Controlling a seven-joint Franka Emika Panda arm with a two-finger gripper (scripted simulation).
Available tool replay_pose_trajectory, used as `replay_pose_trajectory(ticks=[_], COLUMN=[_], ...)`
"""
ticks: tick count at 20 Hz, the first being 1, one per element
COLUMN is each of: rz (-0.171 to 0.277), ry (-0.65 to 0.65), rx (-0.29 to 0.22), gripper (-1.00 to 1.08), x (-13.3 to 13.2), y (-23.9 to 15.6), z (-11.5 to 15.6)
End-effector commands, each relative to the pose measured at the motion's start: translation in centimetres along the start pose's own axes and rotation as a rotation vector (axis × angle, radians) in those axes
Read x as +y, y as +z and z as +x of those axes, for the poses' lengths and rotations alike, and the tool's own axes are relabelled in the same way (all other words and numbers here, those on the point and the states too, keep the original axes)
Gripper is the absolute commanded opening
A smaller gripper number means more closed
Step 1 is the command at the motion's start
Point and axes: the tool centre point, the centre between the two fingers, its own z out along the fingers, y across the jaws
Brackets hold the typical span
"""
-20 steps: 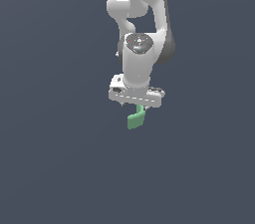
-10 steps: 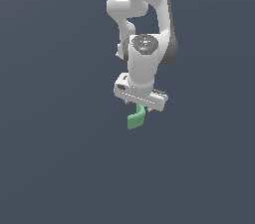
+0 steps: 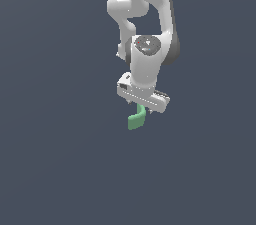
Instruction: Pick up the object and move it to a goal position.
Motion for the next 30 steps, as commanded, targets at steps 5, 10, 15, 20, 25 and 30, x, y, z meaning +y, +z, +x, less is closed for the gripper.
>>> replay_pose_trajectory(ticks=[5,10,15,20,25,30], rz=[0.000,0.000,0.000,0.000,0.000,0.001], ry=[0.001,0.003,0.004,0.004,0.004,0.004], rx=[0.000,0.000,0.000,0.000,0.000,0.000], gripper=[1.00,1.00,1.00,-1.00,-1.00,-1.00], x=[0.0,0.1,0.1,0.0,0.0,0.0], y=[0.5,2.7,4.6,5.0,5.0,4.9], z=[0.0,-0.1,-0.1,0.0,0.0,0.0])
